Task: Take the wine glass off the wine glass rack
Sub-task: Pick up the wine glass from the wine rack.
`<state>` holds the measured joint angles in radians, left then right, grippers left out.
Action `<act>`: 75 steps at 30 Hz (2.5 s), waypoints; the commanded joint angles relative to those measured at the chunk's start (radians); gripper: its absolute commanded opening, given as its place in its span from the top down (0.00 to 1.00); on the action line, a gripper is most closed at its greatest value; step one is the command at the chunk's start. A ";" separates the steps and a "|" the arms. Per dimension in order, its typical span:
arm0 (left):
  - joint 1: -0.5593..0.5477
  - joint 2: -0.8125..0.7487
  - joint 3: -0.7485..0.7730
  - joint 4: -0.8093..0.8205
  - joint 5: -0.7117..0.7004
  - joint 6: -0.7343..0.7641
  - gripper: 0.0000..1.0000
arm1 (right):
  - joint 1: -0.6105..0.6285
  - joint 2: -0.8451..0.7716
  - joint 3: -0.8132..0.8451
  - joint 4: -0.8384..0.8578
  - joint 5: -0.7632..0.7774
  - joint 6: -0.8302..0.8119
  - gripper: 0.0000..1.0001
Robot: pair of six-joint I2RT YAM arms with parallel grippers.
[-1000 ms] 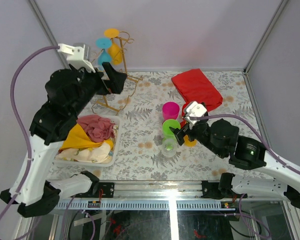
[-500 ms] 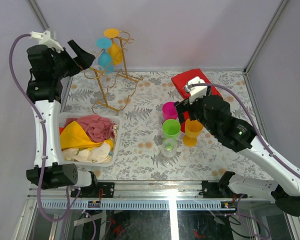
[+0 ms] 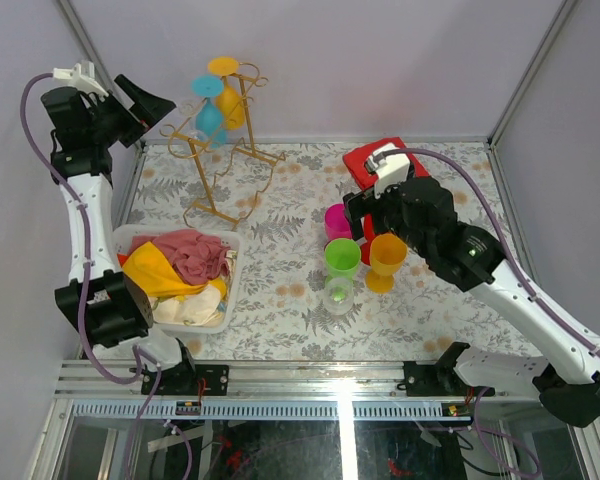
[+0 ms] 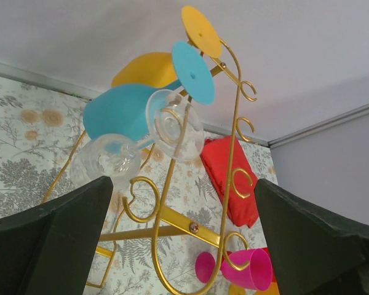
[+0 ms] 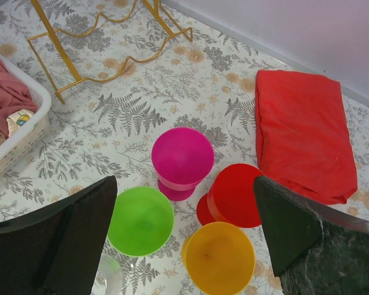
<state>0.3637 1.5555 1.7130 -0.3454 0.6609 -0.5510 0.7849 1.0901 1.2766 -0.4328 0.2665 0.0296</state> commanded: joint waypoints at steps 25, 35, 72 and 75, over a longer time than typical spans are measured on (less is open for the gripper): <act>-0.009 0.087 -0.083 0.313 -0.057 -0.225 0.35 | -0.006 0.018 0.084 0.035 -0.046 -0.014 0.00; -0.074 0.142 -0.026 0.307 -0.107 -0.222 0.39 | -0.006 0.002 0.074 0.031 -0.049 -0.014 0.00; -0.106 0.168 -0.004 0.274 -0.175 -0.222 0.84 | -0.007 -0.022 0.062 0.016 -0.069 -0.005 0.01; -0.108 0.168 -0.003 0.267 -0.171 -0.218 0.87 | -0.006 -0.025 0.061 0.016 -0.067 -0.005 0.00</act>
<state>0.2623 1.7309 1.6756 -0.0914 0.4820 -0.7776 0.7841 1.0908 1.3193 -0.4362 0.2142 0.0265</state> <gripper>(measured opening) 0.150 0.994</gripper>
